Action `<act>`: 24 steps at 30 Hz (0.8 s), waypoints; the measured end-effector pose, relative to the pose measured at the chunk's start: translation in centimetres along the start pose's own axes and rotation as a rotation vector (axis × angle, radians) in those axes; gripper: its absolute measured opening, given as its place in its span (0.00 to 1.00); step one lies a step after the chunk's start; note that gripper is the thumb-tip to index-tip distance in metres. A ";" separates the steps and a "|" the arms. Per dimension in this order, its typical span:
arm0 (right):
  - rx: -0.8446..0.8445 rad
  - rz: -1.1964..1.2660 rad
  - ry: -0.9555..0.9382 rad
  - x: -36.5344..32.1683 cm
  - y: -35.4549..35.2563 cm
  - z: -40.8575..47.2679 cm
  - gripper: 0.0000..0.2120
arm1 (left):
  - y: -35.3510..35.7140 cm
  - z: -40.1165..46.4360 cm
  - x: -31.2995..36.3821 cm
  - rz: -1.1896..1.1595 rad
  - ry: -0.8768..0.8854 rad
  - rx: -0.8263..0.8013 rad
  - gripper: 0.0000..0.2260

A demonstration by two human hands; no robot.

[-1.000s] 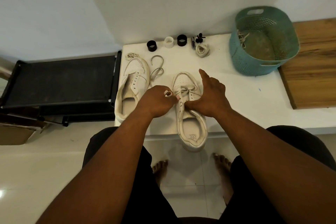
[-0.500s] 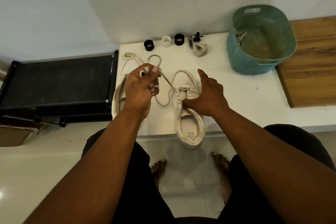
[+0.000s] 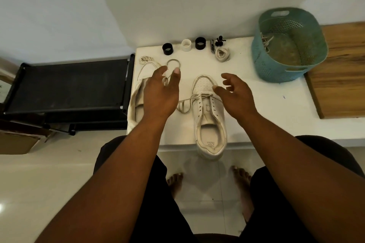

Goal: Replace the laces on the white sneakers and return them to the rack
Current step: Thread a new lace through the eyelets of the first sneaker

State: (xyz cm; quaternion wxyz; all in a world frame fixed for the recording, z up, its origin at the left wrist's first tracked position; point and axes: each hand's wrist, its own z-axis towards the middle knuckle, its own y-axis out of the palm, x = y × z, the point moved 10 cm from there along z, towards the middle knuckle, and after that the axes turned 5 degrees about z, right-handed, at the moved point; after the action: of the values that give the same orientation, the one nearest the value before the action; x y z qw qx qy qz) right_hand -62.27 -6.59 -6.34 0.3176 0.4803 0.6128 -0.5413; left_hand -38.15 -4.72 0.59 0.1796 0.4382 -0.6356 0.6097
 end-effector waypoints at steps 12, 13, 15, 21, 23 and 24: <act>-0.099 -0.098 -0.542 -9.6 3.9 -4.6 0.06 | 5.8 -1.5 -0.6 -0.851 -0.326 -0.421 0.36; -0.122 -0.146 -0.551 -9.6 4.5 -4.7 0.08 | 5.9 -1.5 -0.4 -0.893 -0.343 -0.428 0.36; -0.173 -0.288 -0.575 -9.1 6.0 -4.7 0.11 | 6.0 -1.8 -0.2 -0.939 -0.357 -0.448 0.36; -0.125 -0.143 -0.598 -9.7 5.0 -3.7 0.06 | 3.3 -0.3 -1.6 -0.505 -0.211 -0.262 0.33; -0.138 -0.044 -0.530 -9.8 3.7 -2.7 0.09 | -0.2 0.4 -1.2 0.017 -0.013 0.044 0.29; -0.170 -0.049 -0.491 -9.5 3.6 -2.3 0.10 | -1.6 0.3 -0.3 0.108 0.076 0.188 0.25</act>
State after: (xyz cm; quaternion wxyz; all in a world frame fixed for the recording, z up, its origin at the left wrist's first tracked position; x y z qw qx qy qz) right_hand -55.40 -6.82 1.49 0.4826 0.2911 0.5721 -0.5959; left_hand -36.60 -4.69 1.28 0.1286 0.3947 -0.5911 0.6916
